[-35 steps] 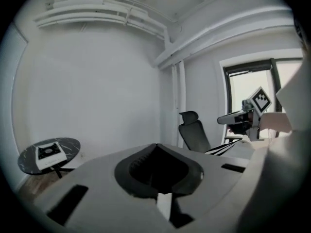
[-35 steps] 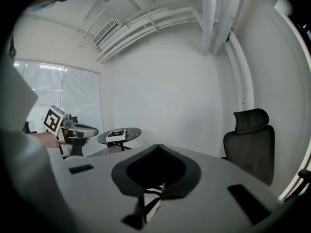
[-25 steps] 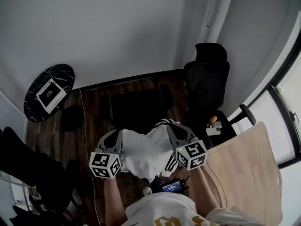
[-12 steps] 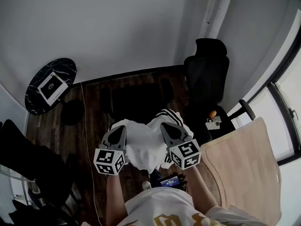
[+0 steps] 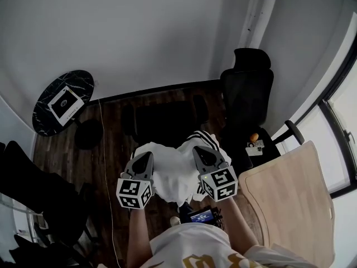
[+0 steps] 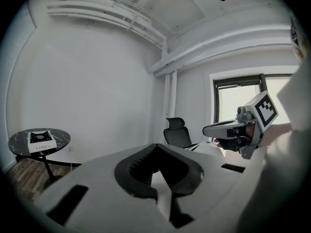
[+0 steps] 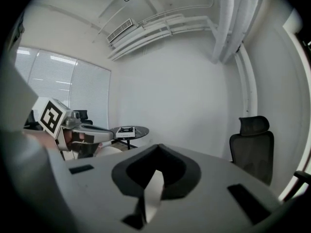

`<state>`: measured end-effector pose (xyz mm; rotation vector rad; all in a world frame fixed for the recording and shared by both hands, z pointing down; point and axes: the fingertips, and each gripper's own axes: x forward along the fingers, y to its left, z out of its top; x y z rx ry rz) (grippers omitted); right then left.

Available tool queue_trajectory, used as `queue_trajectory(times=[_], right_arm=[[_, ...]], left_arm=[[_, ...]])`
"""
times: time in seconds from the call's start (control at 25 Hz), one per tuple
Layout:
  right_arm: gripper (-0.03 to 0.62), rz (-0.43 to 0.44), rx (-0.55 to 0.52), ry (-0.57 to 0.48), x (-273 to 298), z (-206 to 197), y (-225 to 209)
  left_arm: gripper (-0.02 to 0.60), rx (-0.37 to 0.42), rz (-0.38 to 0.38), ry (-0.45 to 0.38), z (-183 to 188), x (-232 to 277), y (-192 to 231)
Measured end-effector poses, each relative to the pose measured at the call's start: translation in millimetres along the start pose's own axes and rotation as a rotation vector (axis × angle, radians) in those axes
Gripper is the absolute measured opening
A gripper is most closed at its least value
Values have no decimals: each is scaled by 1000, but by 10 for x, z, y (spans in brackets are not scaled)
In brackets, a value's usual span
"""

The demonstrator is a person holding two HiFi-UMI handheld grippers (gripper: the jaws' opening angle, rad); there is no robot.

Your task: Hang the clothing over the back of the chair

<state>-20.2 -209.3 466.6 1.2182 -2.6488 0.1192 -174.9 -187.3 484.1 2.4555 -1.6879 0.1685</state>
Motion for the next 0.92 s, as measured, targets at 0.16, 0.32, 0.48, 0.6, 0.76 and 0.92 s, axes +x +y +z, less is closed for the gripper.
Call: queue_trajectory(times=[0.16, 0.32, 0.48, 0.6, 0.76, 0.92], right_arm=[[11, -2, -2, 2, -1, -16, -14], [11, -4, 3, 5, 2, -13, -45], [11, -7, 1, 10, 16, -43, -24], [11, -3, -4, 14, 23, -61, -30], [11, 5, 4, 7, 26, -59, -32], [11, 5, -3, 7, 26, -70, -12]], left_arm=[[20, -3, 1, -2, -19, -4, 15], [20, -10, -5, -1, -17, 13, 28], [20, -13, -28, 7, -25, 41, 2], [20, -17, -36, 12, -37, 68, -16], [20, -15, -41, 18, -41, 96, -13], [20, -17, -45, 22, -53, 92, 11]])
